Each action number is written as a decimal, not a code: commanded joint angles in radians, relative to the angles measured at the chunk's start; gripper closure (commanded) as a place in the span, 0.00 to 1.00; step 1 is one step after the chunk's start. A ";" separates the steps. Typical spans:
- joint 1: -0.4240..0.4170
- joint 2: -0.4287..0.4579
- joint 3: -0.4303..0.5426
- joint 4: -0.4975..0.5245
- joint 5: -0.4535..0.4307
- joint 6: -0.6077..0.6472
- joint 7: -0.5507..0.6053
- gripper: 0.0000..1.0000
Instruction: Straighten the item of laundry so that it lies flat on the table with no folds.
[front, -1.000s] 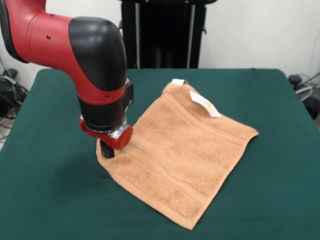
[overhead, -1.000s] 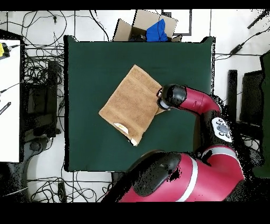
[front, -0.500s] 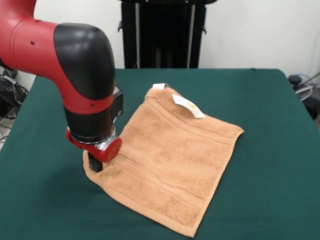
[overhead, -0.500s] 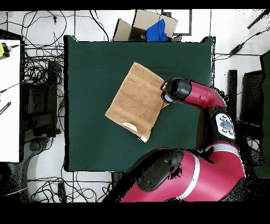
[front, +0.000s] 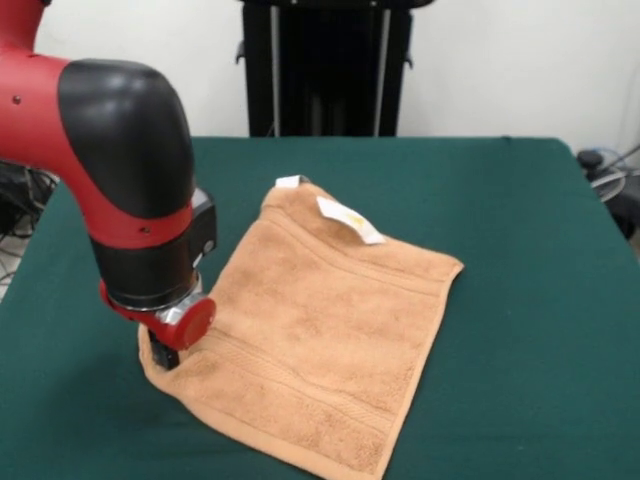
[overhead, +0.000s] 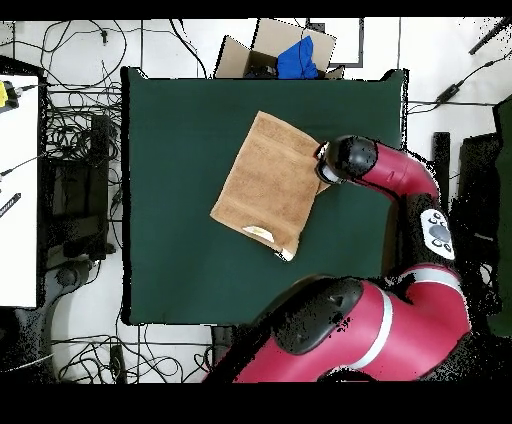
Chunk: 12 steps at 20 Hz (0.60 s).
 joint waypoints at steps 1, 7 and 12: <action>-0.029 0.092 0.118 -0.113 -0.104 -0.025 -0.249 1.00; -0.024 0.104 0.121 -0.118 -0.112 -0.058 -0.233 1.00; -0.013 0.075 0.099 -0.072 -0.121 -0.070 -0.193 1.00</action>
